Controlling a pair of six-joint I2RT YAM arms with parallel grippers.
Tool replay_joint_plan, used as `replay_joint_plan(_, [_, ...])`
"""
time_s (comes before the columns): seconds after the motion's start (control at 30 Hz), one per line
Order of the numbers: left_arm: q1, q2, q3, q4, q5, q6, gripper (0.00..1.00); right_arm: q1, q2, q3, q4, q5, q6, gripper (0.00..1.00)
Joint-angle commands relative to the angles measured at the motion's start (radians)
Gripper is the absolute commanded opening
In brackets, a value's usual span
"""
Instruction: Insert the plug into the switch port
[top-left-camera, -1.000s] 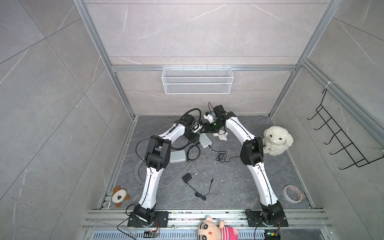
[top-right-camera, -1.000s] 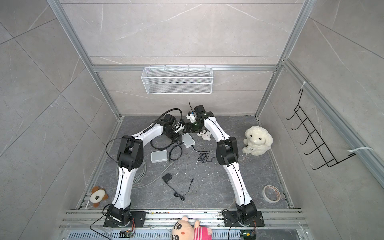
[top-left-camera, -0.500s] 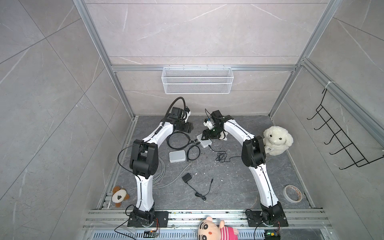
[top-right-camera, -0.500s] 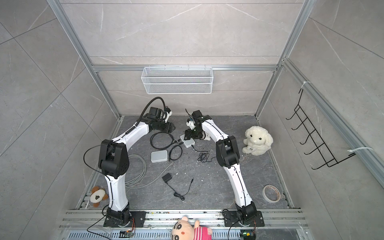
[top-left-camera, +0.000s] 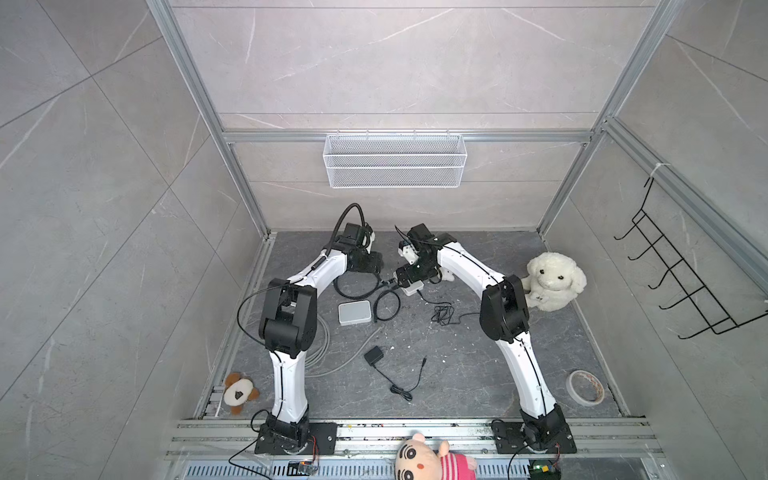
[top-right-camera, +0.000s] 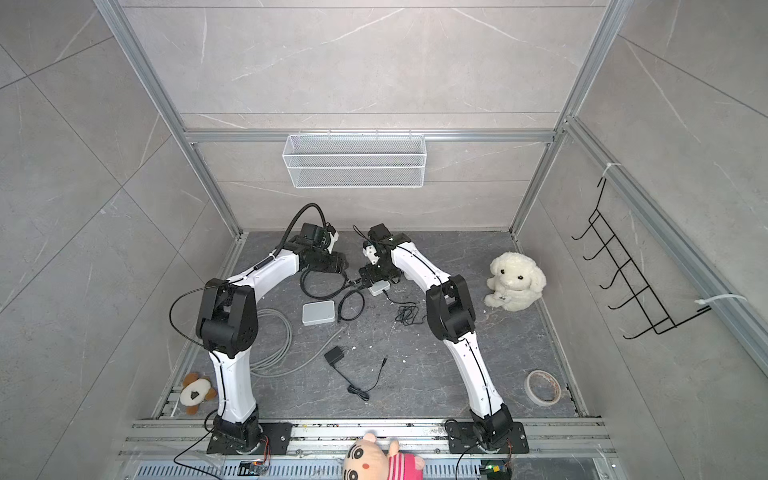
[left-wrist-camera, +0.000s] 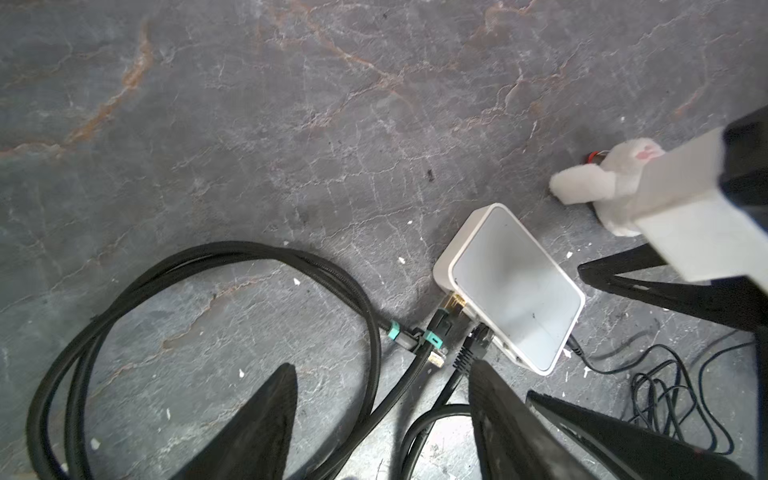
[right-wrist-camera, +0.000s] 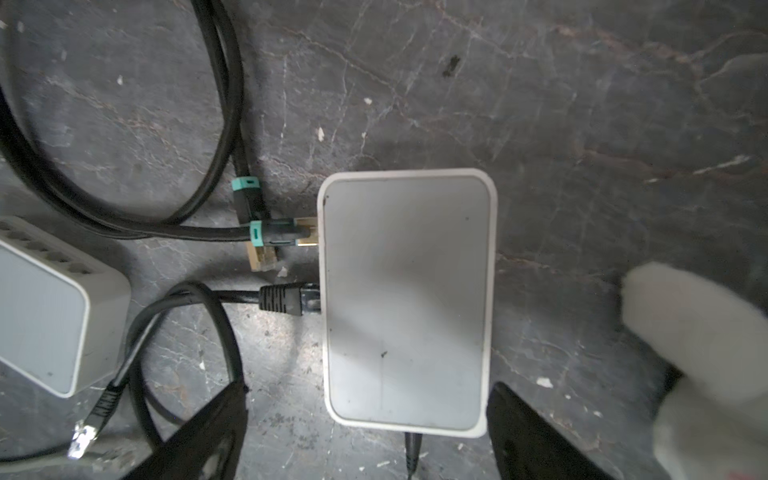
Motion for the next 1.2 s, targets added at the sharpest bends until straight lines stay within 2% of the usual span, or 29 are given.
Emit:
replay_joint_plan(0.0, [0.008, -0.033, 0.046, -0.043, -0.052, 0.025, 0.68, 0.024, 0.044, 0.003, -0.031, 0.143, 0.004, 0.89])
replay_joint_plan(0.27, [0.009, -0.077, -0.003, -0.049, -0.080, 0.019, 0.68, 0.026, 0.076, 0.016, 0.023, 0.238, 0.076, 0.76])
replay_joint_plan(0.37, [0.009, -0.082, -0.012, -0.053, -0.101, 0.017, 0.68, 0.015, 0.121, 0.107, 0.010, 0.249, 0.076, 0.75])
replay_joint_plan(0.6, [0.009, -0.085, 0.002, -0.079, -0.137, 0.009, 0.68, -0.039, 0.316, 0.471, -0.089, 0.223, 0.073, 0.76])
replay_joint_plan(0.67, [0.009, -0.081, 0.016, -0.087, -0.149, 0.007, 0.68, -0.046, 0.330, 0.505, -0.084, 0.213, 0.062, 0.78])
replay_joint_plan(0.83, [0.008, -0.064, 0.060, -0.111, -0.169, 0.007, 0.68, -0.049, 0.271, 0.448, -0.052, 0.194, 0.055, 0.84])
replay_joint_plan(1.17, [0.012, -0.046, 0.109, -0.181, -0.276, -0.034, 0.68, -0.048, -0.060, 0.074, 0.122, 0.089, 0.049, 0.86])
